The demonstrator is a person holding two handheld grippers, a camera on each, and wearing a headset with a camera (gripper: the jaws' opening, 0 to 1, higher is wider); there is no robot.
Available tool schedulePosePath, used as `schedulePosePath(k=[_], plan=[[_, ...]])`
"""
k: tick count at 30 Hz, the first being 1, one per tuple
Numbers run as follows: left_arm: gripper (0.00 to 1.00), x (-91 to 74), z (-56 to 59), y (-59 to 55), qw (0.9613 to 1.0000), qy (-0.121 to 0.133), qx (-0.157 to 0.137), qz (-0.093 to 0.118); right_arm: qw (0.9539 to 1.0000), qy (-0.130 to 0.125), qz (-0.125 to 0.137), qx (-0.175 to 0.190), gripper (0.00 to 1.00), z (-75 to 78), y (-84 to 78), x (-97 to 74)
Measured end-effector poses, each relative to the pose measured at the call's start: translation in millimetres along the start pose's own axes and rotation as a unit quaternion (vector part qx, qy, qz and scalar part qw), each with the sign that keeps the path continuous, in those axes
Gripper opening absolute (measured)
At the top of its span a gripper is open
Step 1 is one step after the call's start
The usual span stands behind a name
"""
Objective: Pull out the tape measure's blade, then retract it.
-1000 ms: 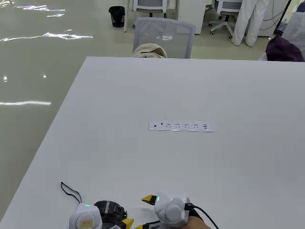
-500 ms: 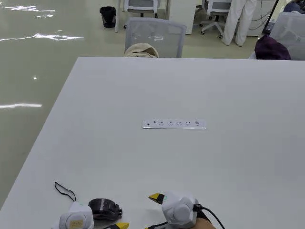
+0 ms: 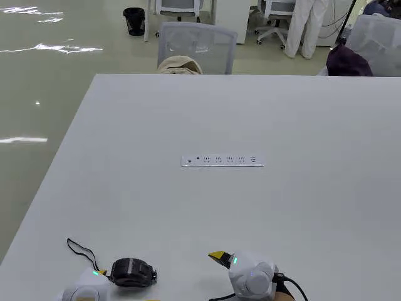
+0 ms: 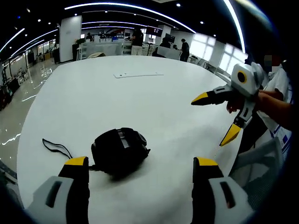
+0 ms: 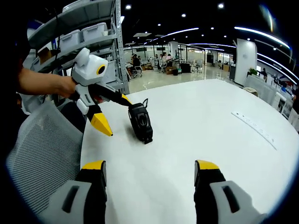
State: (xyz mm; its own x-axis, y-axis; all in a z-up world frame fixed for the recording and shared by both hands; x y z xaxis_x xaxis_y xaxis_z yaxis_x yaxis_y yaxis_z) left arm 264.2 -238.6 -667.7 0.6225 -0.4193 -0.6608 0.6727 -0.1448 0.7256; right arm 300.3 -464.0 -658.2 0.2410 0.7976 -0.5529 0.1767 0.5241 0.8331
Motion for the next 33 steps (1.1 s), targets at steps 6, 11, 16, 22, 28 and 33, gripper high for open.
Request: schedulePosePath(k=[6,11,16,22,28,33], plan=[[0.95,-6.6,2.2,0.6,0.9998,-0.013,0.016,0.003,0.9995,-0.024,0.003,0.019,0.81,-0.2,-10.3,-19.7],[0.98,-12.4,4.1,0.8,0.999,-0.019,0.04,-0.01,0.999,-0.035,0.005,0.027,0.85,-2.3,-16.3,-35.4],[0.99,-19.5,2.4,3.1,0.9981,-0.025,0.057,-0.006,0.9983,-0.046,0.008,0.036,0.87,-4.6,-22.0,-48.9],[0.99,-25.5,2.5,-1.0,0.9965,-0.041,0.073,0.001,0.9972,-0.054,0.007,0.052,0.91,-11.6,-31.3,-62.3],[0.99,-34.1,3.3,-6.2,0.9952,-0.051,0.083,0.012,0.9952,-0.066,0.015,0.071,0.92,-14.8,-38.7,-76.5],[0.99,-41.0,0.7,-8.7,0.9956,-0.046,0.079,0.021,0.9935,-0.079,0.023,0.078,0.93,-12.9,-40.2,-86.9]])
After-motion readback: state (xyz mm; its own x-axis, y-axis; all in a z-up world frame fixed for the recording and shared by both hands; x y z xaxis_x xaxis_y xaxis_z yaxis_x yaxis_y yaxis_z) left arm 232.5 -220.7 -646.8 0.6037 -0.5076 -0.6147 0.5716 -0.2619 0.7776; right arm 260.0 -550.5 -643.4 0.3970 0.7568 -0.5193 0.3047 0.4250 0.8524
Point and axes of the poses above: the centre of the closed fingertips' face, and the gripper's own axes: x roughly forward along the fingers, z roughly to its right, y roughly out of its top, the point moved 7 cm from there along -x, roughly backward along the fingers, and after that the axes turned 4 degrees about -x, right-handed, at the moved point
